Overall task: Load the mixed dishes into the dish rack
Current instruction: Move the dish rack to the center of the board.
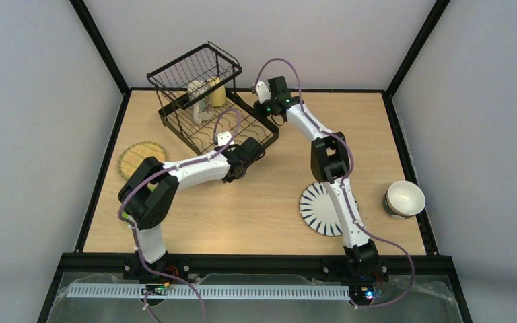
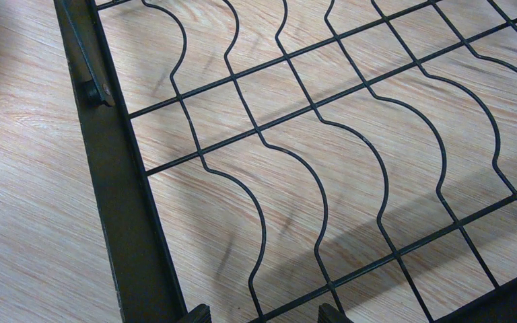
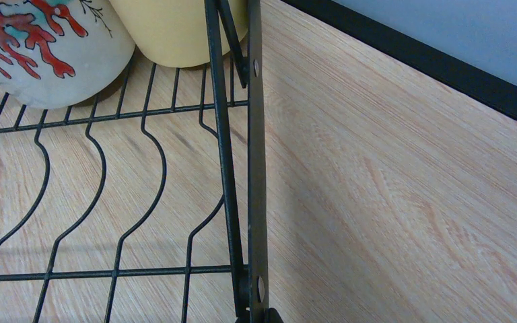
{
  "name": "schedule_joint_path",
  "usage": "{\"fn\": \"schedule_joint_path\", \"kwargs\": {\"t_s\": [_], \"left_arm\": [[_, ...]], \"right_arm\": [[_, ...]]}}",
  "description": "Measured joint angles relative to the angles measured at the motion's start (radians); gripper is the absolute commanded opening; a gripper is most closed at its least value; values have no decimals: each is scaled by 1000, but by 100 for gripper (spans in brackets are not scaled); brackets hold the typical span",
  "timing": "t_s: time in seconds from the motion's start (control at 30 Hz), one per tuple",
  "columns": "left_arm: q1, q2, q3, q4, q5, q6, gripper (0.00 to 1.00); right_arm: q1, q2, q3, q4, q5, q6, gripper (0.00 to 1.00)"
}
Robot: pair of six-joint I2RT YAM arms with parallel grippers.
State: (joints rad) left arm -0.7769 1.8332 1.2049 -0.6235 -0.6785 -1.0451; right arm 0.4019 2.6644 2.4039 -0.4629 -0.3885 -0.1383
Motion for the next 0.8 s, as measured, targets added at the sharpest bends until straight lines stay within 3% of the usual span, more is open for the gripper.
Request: {"fn": "schedule_joint_path", "kwargs": {"t_s": [0.07, 0.8], "left_arm": [[0, -3, -5, 5, 3, -2, 99], [9, -51, -16, -3, 71, -47, 99]], "right_arm": [[2, 0, 2, -3, 5, -11, 0], [11, -2, 4, -8, 32, -34, 0]]}}
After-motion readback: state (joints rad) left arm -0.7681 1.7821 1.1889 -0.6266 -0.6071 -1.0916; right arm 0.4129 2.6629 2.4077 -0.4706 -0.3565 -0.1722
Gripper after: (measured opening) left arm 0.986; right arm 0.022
